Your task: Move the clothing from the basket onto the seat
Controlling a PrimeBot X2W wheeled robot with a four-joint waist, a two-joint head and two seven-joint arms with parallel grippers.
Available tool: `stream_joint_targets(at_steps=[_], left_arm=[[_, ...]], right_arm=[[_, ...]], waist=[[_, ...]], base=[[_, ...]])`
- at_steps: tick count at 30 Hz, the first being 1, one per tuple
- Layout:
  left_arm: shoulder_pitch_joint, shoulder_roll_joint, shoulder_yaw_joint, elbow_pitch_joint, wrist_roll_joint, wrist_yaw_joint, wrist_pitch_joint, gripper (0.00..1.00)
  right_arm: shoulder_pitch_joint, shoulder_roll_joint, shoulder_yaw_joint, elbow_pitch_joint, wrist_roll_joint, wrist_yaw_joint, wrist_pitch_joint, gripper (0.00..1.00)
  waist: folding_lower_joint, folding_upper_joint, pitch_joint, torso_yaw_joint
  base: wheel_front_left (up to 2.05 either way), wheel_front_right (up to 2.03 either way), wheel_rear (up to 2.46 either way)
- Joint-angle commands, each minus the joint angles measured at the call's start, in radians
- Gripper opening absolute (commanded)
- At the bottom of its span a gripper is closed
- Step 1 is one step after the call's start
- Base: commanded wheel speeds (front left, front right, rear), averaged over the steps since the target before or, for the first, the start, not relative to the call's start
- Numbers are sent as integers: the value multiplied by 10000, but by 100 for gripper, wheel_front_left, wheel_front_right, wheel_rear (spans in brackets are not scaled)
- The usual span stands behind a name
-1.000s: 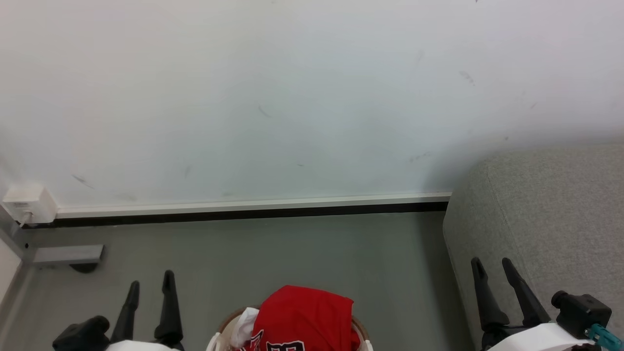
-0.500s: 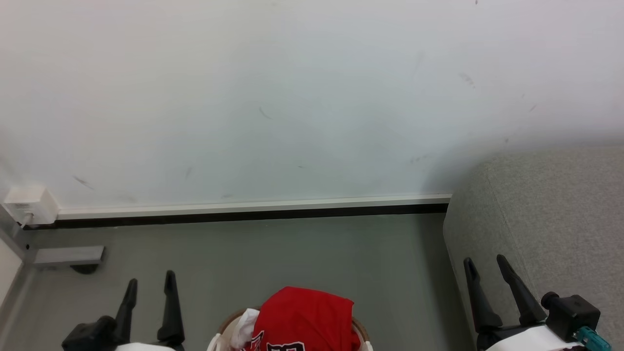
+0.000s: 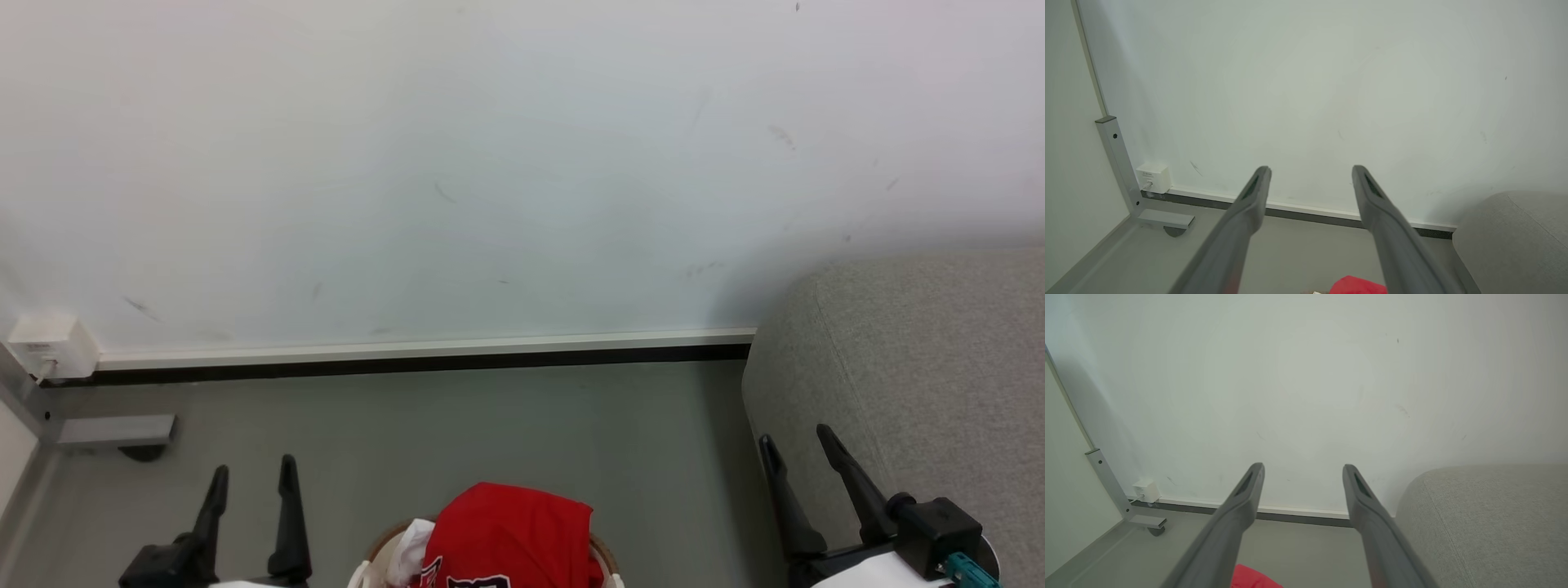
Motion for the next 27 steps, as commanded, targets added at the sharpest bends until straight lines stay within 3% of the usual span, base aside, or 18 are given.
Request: stream_joint_targets(at_steps=[1, 12, 27], left_arm=[[103, 75, 6, -63, 260, 44, -85, 100], [180, 79, -25, -79, 934, 99, -262, 100], [142, 77, -27, 19, 757, 55, -251, 100]], right_arm=[[-145, -99, 41, -45, -172, -19, -93, 100], [-148, -97, 168, -96, -808, -21, -288, 100], [-121, -64, 113, -122, -548, -21, -266, 100]], waist=[[0, 0, -3, -2], [0, 0, -61, -6], [0, 0, -72, -7]], base=[[0, 0, 0], [0, 0, 0], [0, 0, 0]])
